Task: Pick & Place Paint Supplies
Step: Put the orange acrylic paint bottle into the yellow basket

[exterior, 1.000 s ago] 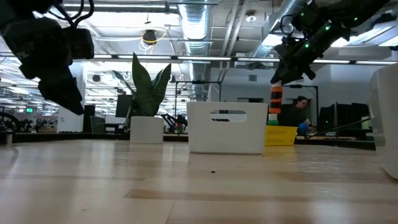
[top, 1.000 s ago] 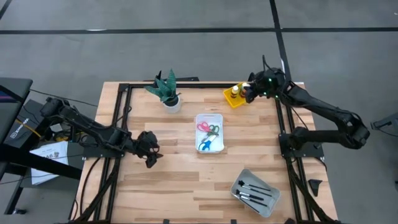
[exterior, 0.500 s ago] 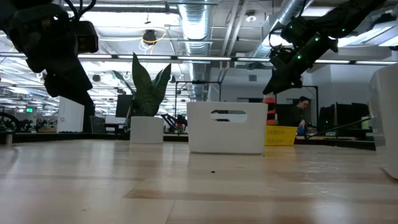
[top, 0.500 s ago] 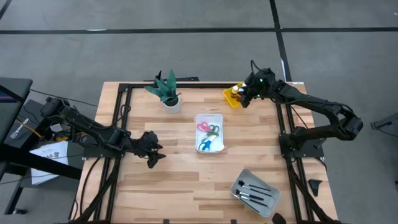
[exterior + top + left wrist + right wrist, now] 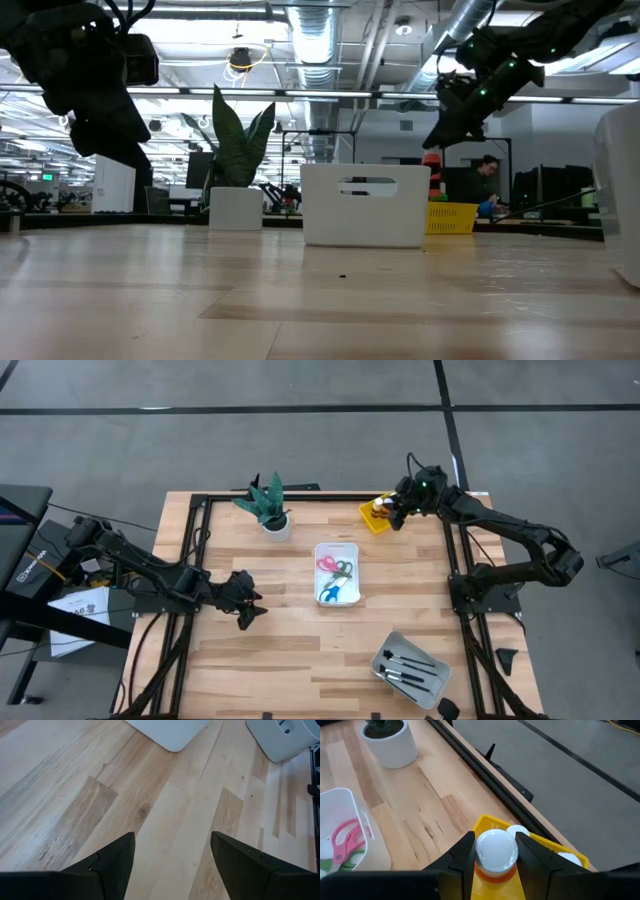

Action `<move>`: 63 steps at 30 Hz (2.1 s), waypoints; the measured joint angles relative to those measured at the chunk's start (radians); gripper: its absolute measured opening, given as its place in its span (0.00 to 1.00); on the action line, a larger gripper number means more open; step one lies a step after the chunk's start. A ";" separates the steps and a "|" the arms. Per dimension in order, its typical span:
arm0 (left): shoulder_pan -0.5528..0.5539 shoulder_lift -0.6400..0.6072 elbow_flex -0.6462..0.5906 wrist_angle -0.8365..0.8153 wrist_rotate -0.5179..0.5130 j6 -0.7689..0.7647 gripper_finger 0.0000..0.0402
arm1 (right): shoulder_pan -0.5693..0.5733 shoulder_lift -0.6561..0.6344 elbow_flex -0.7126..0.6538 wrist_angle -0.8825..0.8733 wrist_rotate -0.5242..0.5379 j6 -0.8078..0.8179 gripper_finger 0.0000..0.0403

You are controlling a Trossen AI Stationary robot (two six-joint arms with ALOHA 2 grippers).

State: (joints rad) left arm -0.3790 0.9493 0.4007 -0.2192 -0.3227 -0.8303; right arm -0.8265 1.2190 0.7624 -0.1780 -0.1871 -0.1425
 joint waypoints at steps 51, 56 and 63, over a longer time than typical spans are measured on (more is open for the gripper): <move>0.000 0.000 0.000 0.027 0.025 -0.056 0.63 | -0.087 -0.014 -0.159 0.190 -0.180 -0.189 0.27; 0.001 0.000 0.000 0.042 0.025 -0.077 0.63 | -0.104 0.030 -0.158 0.191 -0.181 -0.183 0.27; 0.001 0.000 0.000 0.065 0.025 -0.095 0.63 | -0.106 0.028 -0.158 0.248 -0.180 -0.172 0.27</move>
State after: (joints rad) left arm -0.3782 0.9489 0.4004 -0.1545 -0.2977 -0.9253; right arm -0.9321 1.2468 0.6044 0.0696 -0.3672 -0.3141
